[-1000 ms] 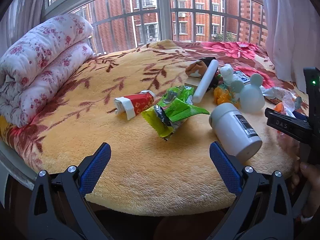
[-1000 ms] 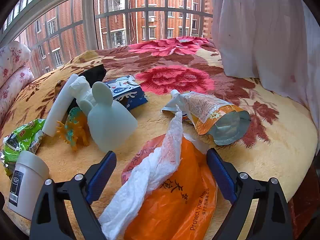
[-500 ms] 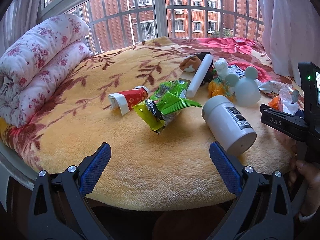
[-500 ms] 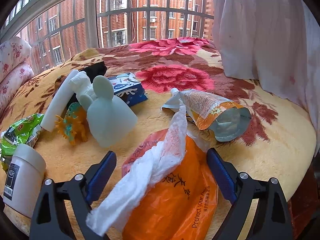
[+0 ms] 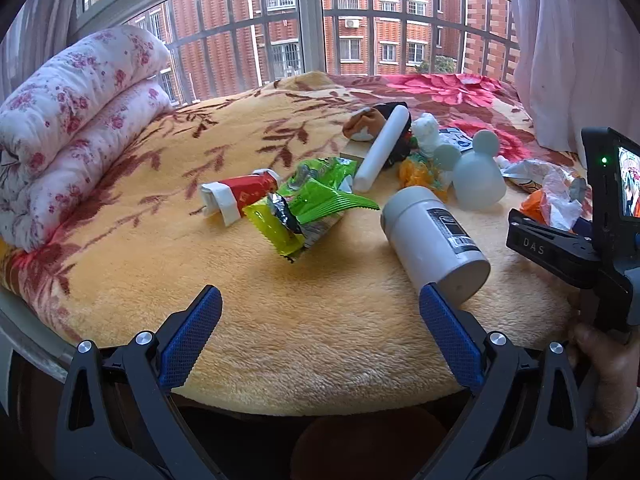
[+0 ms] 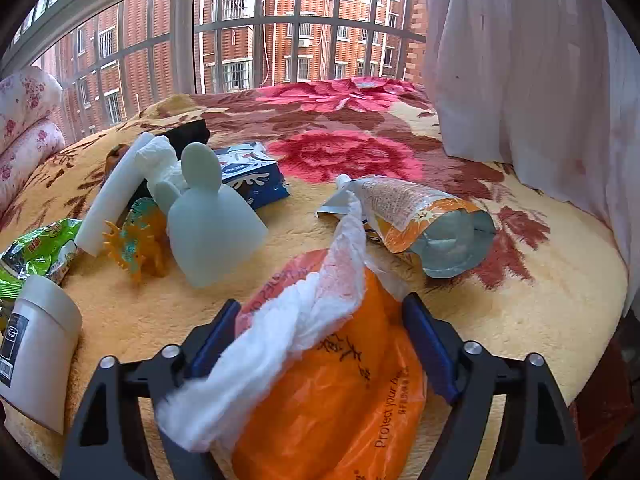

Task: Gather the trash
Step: 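Grasp the orange bag with the right gripper while the left grasps the white container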

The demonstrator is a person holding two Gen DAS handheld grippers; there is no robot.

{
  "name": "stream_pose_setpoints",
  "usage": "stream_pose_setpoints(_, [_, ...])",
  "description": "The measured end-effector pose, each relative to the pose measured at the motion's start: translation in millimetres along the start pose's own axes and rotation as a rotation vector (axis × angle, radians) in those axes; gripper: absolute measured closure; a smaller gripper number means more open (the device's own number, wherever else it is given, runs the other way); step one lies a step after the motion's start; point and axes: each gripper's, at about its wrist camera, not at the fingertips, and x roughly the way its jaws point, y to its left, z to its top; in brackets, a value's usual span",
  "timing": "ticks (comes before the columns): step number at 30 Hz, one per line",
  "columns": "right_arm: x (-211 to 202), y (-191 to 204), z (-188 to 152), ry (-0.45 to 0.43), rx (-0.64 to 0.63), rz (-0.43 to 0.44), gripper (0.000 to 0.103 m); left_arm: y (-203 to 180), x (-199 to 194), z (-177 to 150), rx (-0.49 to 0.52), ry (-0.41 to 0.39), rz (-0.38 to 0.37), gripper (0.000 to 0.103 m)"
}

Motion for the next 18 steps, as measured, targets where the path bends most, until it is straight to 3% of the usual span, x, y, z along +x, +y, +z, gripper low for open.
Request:
stream_pose_setpoints(17, [-7,-10,-6,-0.039,-0.014,0.011,0.063,-11,-5,-6,0.016,-0.005,-0.014,0.007])
stream_pose_setpoints(18, [-8,-11,-6,-0.041,-0.016,0.015,0.069,-13,-6,-7,0.015,-0.011,-0.017,0.007])
